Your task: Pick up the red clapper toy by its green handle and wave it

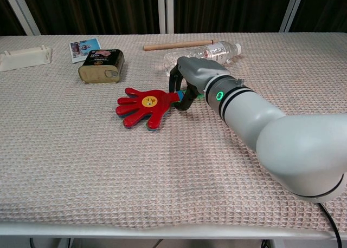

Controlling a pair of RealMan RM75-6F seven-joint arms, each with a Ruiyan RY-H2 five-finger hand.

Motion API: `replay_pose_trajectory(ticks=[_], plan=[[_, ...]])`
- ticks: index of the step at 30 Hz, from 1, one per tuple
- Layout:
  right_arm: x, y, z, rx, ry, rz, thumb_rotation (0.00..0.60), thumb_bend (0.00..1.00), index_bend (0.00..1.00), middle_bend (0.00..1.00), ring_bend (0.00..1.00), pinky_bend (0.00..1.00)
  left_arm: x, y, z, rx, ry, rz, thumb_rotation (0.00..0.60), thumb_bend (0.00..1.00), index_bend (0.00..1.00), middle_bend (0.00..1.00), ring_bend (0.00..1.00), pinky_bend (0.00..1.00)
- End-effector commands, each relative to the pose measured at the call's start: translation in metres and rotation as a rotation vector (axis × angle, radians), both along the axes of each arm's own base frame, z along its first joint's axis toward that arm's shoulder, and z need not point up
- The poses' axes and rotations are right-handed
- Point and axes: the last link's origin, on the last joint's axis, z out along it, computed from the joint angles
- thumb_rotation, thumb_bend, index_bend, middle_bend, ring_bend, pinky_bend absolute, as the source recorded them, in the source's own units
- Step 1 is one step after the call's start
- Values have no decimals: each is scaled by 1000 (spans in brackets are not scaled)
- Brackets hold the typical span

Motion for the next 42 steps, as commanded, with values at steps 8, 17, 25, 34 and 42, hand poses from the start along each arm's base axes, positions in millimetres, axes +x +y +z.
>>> replay_pose_trajectory(ticks=[8,17,25,34,42], plan=[[-17,7,15,32,-242,-20,600,361,859,508,252,266,2,0,-1,1,-17,-7,600,159,30,51,0,36],[-21,9,26,7,-414,-15,600,386,901,613,424,567,4,1,-1,9,-25,-18,600,160,30,51,0,37],[-22,11,38,-20,-532,1,600,432,924,685,621,832,4,1,-1,10,-26,-21,600,160,30,51,0,37],[-24,5,64,-15,-779,-83,600,435,922,719,705,885,6,2,-2,11,-23,-25,600,160,30,51,0,37],[-28,-7,98,126,-1280,-333,600,435,919,720,706,884,7,4,-3,7,-21,-29,600,160,30,55,0,37]])
